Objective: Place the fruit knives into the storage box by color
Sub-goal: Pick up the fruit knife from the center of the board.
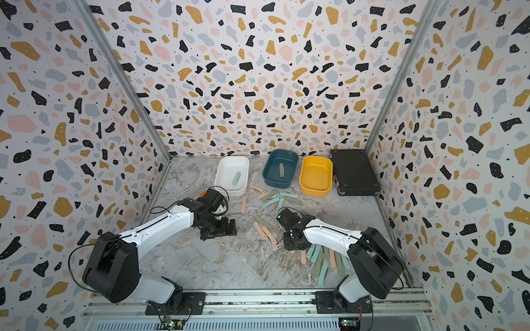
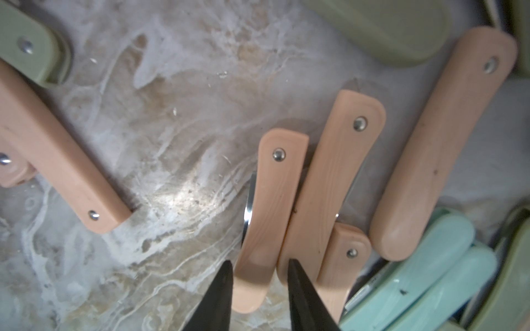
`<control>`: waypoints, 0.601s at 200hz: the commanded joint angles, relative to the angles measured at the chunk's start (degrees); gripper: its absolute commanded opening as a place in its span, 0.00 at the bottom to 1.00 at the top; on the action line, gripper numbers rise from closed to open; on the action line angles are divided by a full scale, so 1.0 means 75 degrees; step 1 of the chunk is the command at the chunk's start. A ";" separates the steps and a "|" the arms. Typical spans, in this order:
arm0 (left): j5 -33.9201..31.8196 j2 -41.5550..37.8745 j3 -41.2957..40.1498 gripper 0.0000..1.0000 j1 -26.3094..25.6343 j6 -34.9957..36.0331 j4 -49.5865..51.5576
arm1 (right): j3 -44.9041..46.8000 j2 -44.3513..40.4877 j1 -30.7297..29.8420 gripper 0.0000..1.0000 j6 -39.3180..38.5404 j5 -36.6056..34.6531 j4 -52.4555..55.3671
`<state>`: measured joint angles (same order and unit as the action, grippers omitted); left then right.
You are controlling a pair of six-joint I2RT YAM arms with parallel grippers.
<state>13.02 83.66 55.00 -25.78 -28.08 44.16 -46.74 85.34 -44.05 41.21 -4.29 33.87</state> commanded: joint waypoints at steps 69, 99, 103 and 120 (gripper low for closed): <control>0.0090 0.0147 -0.0090 0.99 -0.0031 0.0163 -0.0216 | -0.0050 0.0206 -0.0088 0.27 0.0154 -0.0059 0.0055; 0.0104 0.0198 -0.0004 0.99 -0.0031 0.0202 -0.0230 | -0.0194 0.0281 -0.0091 0.29 0.0070 -0.0104 0.0078; 0.0104 0.0201 0.0002 0.99 -0.0032 0.0194 -0.0229 | -0.0211 0.0287 -0.0091 0.29 0.0066 -0.0107 0.0075; 0.0122 0.0214 0.0002 0.99 -0.0033 0.0216 -0.0240 | -0.0266 0.0333 -0.0091 0.31 0.0048 -0.0096 0.0067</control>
<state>13.10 84.68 55.00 -25.78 -27.64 43.13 -47.68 86.59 -44.45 41.98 -4.54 33.61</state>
